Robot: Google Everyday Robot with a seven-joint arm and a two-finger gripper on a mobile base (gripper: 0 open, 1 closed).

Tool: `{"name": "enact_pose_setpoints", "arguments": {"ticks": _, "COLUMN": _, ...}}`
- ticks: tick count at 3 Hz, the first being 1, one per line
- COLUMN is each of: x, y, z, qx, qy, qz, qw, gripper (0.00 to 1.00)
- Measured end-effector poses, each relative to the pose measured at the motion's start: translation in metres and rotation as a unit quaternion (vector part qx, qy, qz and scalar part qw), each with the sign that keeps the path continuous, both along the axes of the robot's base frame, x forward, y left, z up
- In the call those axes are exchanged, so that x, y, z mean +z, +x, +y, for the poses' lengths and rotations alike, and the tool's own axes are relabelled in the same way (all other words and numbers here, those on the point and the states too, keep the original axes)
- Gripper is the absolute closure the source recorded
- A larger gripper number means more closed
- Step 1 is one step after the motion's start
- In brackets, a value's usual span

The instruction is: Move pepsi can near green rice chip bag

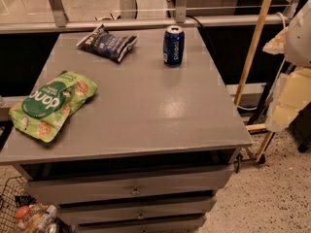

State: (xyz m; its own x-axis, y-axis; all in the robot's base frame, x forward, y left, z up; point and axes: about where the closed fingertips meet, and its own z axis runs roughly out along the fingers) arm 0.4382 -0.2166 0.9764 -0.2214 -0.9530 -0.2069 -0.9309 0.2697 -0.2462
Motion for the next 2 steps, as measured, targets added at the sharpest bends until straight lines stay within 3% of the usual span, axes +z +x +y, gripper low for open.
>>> {"name": "enact_pose_setpoints", "arguments": {"ticks": 1, "x": 0.0, "y": 0.0, "z": 0.0, "qx": 0.0, "qy": 0.0, "qz": 0.0, "qw": 1.0, "gripper": 0.0}}
{"name": "enact_pose_setpoints", "arguments": {"ticks": 2, "x": 0.001, "y": 0.046, "z": 0.0, "qx": -0.034, "qy": 0.054, "qz": -0.046, "qw": 0.9969, "gripper": 0.0}}
